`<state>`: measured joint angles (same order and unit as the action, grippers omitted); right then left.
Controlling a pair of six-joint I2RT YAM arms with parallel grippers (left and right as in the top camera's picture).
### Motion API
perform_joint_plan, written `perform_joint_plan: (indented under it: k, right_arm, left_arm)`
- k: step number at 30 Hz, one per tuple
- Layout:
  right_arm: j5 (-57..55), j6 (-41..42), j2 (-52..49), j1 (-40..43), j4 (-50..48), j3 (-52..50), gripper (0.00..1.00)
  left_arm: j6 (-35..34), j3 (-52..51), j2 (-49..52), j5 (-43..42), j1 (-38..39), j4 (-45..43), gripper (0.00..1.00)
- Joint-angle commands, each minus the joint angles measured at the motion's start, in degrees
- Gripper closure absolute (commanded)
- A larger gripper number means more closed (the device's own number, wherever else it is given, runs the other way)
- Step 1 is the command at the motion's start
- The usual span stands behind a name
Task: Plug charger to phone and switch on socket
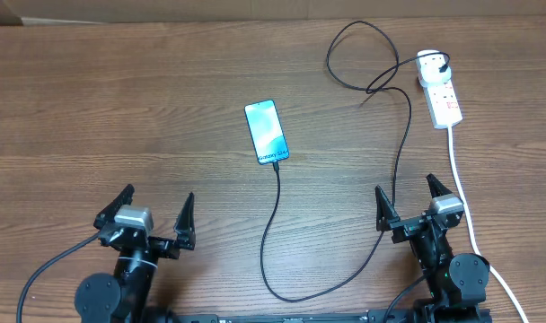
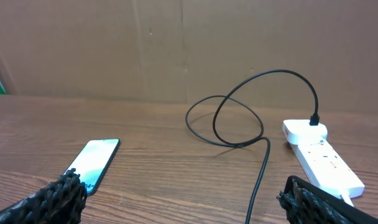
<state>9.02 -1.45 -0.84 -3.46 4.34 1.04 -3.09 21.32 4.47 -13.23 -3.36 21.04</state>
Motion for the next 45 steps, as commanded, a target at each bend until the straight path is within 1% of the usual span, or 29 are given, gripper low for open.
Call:
perform_joint_plan:
  k: [1,5,11,16,18,21,26,34,40,44,45]
  right_arm:
    - [0.2,0.1,0.7,-0.3,-0.2,-0.5,0.00]
    - [0.2,0.1,0.7,-0.3,-0.2,-0.5,0.00]
    - [0.2,0.1,0.7,-0.3,-0.2,-0.5,0.00]
    - [0.2,0.1,0.7,-0.3,-0.2,-0.5,0.00]
    - [0.2,0.1,0.7,-0.3,-0.2,-0.5,0.00]
    - [0.2,0.1,0.7,-0.3,-0.2,-0.5,0.00]
    - [0.2,0.1,0.7,-0.3,-0.2,-0.5,0.00]
    - [0.2,0.1,0.7,-0.3,-0.2,-0.5,0.00]
    - [0.2,0.1,0.7,-0.3,-0.2,-0.5,0.00]
    - [0.2,0.1,0.7,-0.3,-0.2,-0.5,0.00]
    - [0.2,0.1,0.7,-0.3,-0.2,-0.5,0.00]
  left_arm:
    - [-5.3,-3.3,-2.8,3.3,0.4,-2.5,0.00]
    - [-8.3,-4.6,-4.0,6.8,0.4,-2.9,0.00]
    - [-8.3,-4.7,-4.3,12.0,1.7,-3.7,0.00]
    - [-7.0,-5.1,-4.3,12.5,2.1,-5.1,0.01]
    - [-5.6,-5.8,-4.3,12.2,2.1,-7.3,0.01]
    - [-5.5,-7.8,-4.3,12.2,2.1,-11.2,0.00]
    - [-5.5,-10.1,-4.3,12.2,2.4,-14.2,0.01]
    - [-5.5,-16.1,-4.3,12.2,2.5,-25.0,0.00]
    - [-5.5,-18.4,-4.3,13.3,3.3,-29.2,0.00]
    - [-5.2,-21.1,-4.3,13.9,3.4,-35.0,0.00]
    - [-5.0,-21.1,-4.3,14.0,3.4,-34.8,0.00]
